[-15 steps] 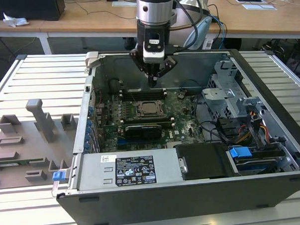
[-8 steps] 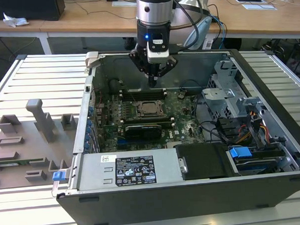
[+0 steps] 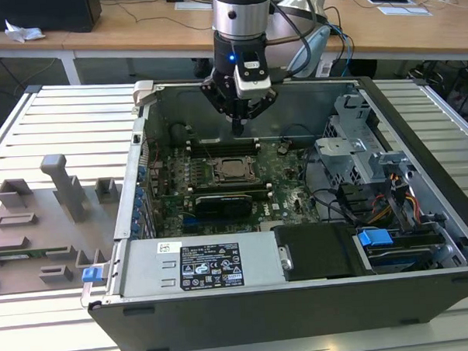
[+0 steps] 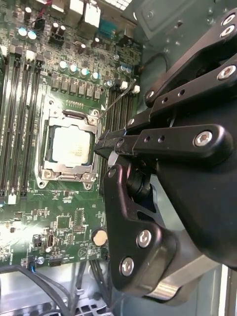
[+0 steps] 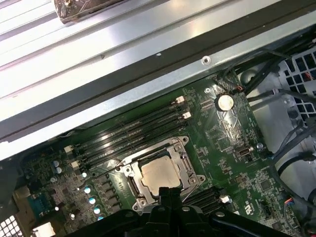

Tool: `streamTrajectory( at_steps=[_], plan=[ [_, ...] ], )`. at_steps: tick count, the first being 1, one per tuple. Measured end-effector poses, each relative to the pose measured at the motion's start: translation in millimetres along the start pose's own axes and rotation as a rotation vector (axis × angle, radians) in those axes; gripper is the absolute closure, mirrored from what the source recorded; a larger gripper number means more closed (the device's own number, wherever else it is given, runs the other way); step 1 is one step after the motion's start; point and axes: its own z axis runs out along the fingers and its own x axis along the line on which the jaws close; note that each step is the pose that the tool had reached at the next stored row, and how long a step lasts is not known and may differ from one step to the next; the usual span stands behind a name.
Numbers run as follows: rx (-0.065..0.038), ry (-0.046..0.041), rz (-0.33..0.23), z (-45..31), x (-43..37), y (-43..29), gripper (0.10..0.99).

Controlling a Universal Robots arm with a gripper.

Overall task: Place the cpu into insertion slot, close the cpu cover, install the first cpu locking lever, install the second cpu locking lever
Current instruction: 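Install the first cpu locking lever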

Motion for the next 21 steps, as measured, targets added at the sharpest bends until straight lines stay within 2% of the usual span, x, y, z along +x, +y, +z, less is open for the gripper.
streamTrajectory(
  at_steps=[7, 9, 21],
  plan=[
    [-0.003, -0.0007, -0.092, 0.0, 0.0, 0.0, 0.980],
    [-0.005, -0.0011, -0.149, 0.0, 0.0, 0.0, 0.980],
    [-0.009, -0.0019, -0.277, 0.0, 0.0, 0.0, 0.980]
  ],
)
